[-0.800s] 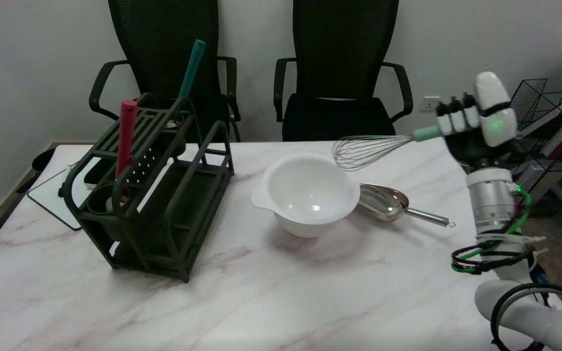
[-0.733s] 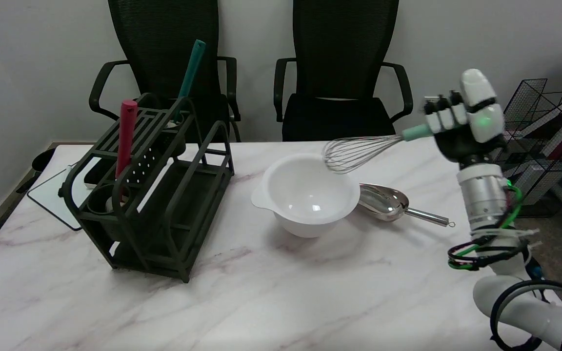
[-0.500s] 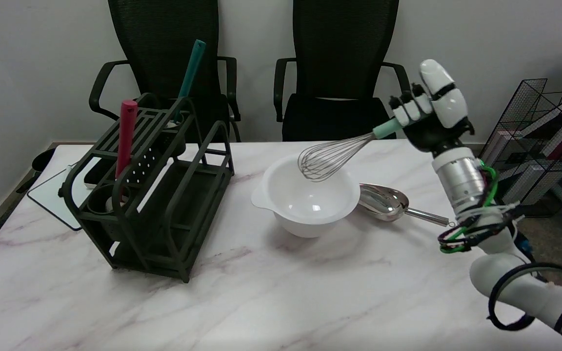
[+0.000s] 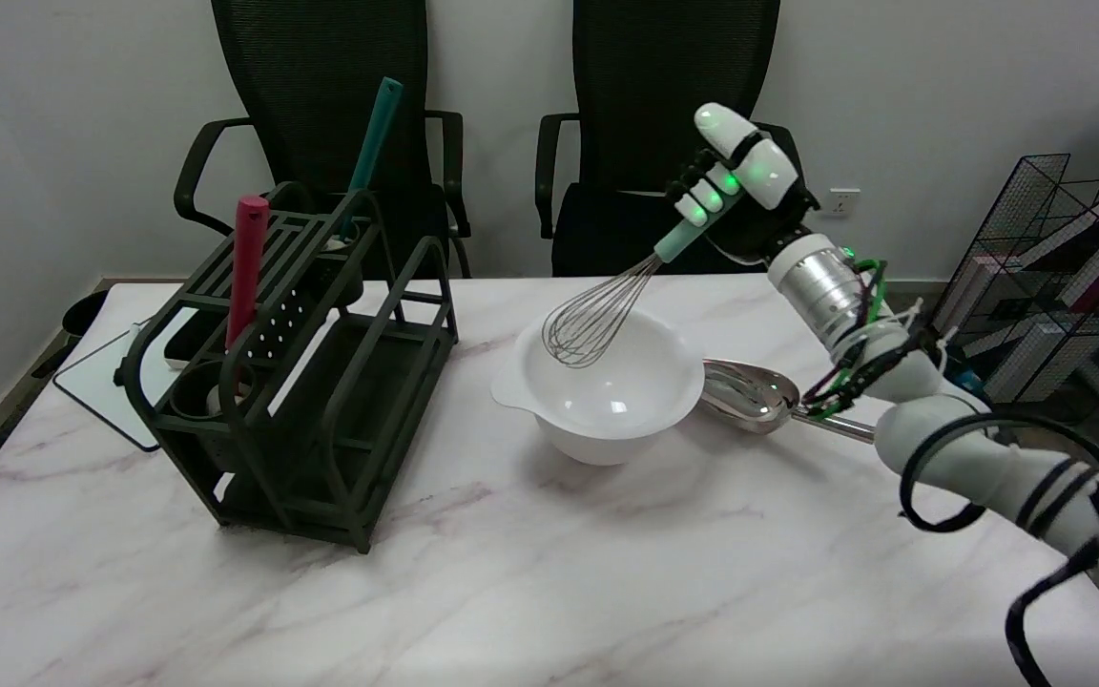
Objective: Place the whisk into the mixing bowl.
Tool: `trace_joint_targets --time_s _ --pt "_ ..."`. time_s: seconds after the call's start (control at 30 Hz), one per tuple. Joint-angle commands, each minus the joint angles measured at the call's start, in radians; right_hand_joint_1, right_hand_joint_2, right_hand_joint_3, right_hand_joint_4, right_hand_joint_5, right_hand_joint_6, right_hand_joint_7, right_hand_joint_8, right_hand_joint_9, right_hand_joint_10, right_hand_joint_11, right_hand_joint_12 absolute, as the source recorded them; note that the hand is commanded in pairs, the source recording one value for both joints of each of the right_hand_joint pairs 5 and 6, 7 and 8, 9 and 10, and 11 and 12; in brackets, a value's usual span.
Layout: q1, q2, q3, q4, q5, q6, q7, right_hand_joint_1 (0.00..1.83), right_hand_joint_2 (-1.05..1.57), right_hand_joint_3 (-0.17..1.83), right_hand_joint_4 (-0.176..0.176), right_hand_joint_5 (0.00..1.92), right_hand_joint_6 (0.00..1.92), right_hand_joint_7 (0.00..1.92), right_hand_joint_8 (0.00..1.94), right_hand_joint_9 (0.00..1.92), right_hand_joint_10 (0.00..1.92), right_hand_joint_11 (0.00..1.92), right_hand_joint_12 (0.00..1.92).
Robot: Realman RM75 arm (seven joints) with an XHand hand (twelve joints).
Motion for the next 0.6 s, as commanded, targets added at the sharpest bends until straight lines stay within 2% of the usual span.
trace_joint_targets --time_s 0.03,0.6 --pt "0.414 0.026 -0.35 0.382 -0.01 -0.136 0.01 1.2 1.47 0.39 0.0 1.92 1.92 1.92 1.92 1.92 1.92 1.92 1.92" --pt "0.342 0.04 -0.347 0.389 0.0 -0.142 0.05 1.2 1.44 0.42 0.0 1.92 1.92 1.92 1.92 1.92 1.92 1.92 1.92"
